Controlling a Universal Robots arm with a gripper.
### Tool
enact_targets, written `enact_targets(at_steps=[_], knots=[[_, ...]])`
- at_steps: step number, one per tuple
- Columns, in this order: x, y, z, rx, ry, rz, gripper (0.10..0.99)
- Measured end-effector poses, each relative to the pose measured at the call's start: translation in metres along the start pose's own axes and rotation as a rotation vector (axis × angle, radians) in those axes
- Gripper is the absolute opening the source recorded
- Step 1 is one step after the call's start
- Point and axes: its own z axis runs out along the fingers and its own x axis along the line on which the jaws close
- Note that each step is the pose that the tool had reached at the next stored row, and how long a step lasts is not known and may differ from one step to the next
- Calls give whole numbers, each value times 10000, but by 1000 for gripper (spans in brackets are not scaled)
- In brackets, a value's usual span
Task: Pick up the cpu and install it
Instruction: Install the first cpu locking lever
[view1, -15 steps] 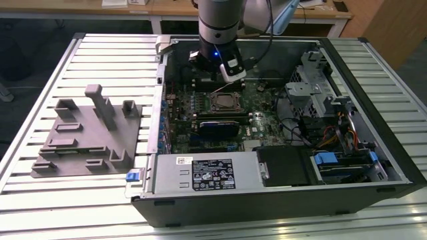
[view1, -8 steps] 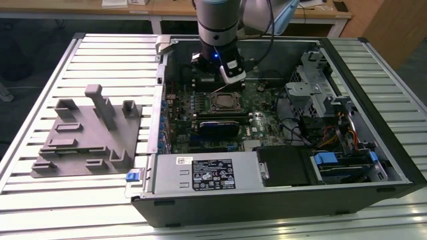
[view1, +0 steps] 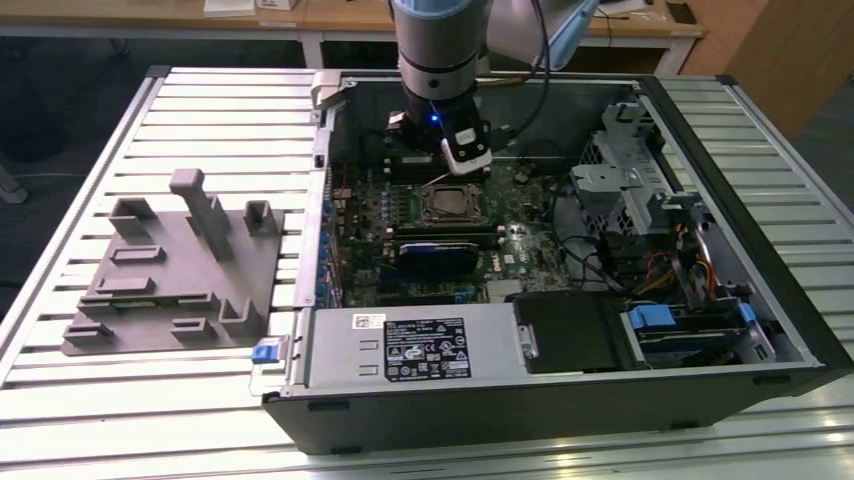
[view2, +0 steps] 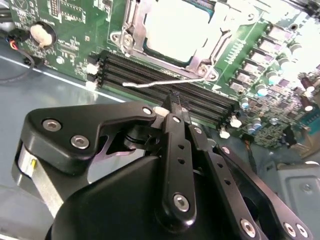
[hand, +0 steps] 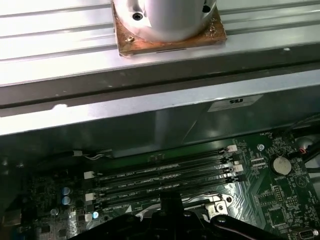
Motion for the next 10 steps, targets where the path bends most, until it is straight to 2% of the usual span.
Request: enact_targets(at_steps=[5, 10], knots=[[-51, 0, 35, 4, -36, 104, 106], [-61, -6, 59, 2, -82, 176, 106]])
